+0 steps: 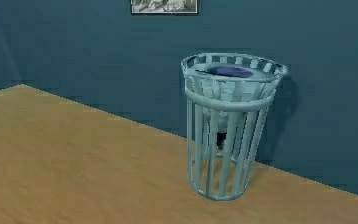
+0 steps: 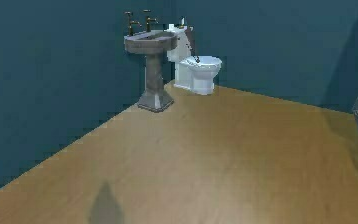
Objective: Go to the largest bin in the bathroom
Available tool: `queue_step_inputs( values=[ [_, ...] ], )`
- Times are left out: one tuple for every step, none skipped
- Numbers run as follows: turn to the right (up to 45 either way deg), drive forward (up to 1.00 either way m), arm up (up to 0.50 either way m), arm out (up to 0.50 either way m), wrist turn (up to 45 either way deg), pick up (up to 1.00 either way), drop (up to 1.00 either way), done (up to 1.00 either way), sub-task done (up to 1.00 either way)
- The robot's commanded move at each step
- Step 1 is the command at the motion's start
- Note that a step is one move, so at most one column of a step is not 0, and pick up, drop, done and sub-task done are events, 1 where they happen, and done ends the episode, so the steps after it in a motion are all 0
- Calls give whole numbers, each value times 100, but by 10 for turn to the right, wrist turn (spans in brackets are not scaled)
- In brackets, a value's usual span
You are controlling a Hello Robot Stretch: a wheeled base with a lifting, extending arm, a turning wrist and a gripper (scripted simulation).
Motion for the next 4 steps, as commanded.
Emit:
queue_step_inputs(
  values=[
    [-450, 0, 0, 0, 0, 0, 0, 0, 0],
    [-450, 0, 0, 0, 0, 0, 0, 0, 0],
    [-450, 0, 0, 0, 0, 0, 0, 0, 0],
    [-30, 0, 0, 0, 0, 0, 0, 0, 0]
  ],
)
